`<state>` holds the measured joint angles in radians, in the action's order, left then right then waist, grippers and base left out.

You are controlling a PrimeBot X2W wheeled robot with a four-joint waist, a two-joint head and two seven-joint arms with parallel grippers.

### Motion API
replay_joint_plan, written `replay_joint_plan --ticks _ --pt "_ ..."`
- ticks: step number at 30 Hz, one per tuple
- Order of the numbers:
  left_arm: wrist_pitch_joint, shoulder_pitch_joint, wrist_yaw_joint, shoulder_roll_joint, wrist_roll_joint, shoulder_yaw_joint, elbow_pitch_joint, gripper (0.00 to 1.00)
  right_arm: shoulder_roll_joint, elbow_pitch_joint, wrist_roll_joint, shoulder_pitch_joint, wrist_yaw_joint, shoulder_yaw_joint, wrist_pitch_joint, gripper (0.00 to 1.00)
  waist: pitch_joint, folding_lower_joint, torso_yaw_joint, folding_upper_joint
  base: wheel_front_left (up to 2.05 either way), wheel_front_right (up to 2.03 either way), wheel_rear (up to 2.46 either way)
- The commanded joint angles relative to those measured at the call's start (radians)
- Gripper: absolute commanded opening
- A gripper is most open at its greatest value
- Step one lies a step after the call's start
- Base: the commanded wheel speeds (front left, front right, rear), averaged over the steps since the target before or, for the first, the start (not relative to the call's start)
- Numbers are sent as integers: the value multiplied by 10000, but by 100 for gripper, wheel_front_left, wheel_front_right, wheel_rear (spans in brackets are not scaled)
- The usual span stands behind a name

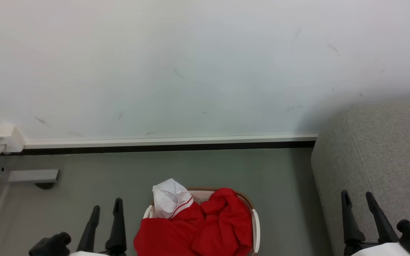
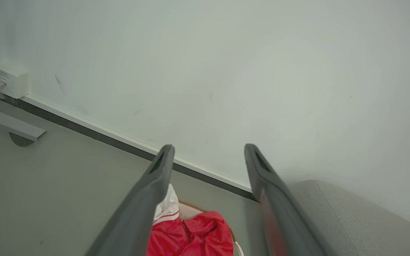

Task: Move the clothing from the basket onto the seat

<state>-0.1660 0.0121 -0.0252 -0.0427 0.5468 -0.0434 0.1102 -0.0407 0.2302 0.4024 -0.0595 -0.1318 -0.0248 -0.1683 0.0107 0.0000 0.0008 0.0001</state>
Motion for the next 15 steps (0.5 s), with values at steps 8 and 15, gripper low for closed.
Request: replay_joint_plan --ticks 8,15 --pt "-285 173 72 -88 -1190 -48 -217 100 -114 77 -853 63 14 98 -269 100 21 0 3 -1 0 0 0" --pt "-440 231 62 -94 -1954 -87 -234 100 -120 148 -1371 81 16 119 -411 100 75 0 -42 -1 0 0 0"
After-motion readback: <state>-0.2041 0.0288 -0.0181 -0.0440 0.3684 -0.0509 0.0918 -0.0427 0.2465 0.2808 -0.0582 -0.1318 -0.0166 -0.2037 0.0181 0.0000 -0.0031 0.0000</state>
